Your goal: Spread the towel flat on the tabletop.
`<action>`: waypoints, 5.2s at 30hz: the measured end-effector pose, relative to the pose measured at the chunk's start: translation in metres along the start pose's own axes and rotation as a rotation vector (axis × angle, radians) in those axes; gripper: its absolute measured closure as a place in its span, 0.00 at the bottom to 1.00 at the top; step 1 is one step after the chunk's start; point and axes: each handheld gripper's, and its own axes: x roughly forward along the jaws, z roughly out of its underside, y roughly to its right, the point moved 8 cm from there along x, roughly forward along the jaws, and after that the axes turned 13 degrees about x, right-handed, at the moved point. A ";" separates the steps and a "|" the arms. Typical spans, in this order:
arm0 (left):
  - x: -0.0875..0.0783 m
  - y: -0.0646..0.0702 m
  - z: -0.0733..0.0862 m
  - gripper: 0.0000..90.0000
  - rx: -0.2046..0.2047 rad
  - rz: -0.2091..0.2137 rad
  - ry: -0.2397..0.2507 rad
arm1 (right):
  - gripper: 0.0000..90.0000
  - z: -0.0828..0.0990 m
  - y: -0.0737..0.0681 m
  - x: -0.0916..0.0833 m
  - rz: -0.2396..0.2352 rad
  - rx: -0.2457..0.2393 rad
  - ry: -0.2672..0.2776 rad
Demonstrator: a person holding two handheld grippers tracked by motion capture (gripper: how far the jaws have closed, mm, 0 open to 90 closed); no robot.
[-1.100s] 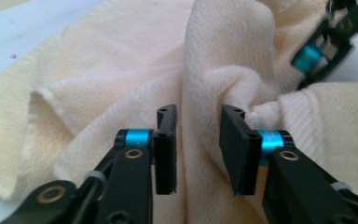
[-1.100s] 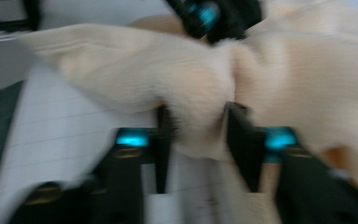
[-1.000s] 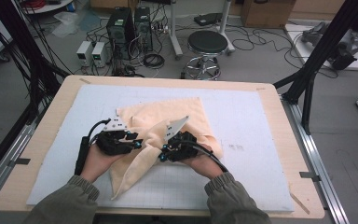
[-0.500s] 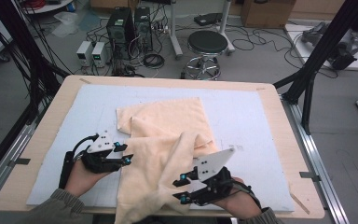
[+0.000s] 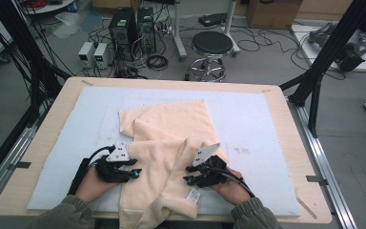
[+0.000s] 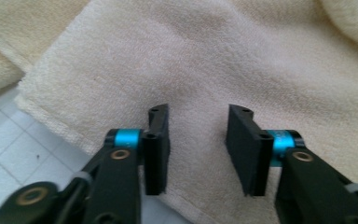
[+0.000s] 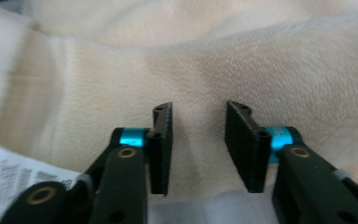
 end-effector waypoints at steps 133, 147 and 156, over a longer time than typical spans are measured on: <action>-0.002 -0.082 0.025 0.83 -0.179 -0.247 -0.006 | 0.70 -0.007 0.151 -0.011 0.208 0.260 0.140; 0.008 -0.090 0.013 0.90 -0.179 -0.267 -0.005 | 0.97 0.002 0.141 -0.025 0.198 0.230 0.071; 0.022 -0.094 -0.001 0.90 -0.171 -0.258 -0.012 | 0.97 0.016 0.141 -0.043 0.207 0.247 0.087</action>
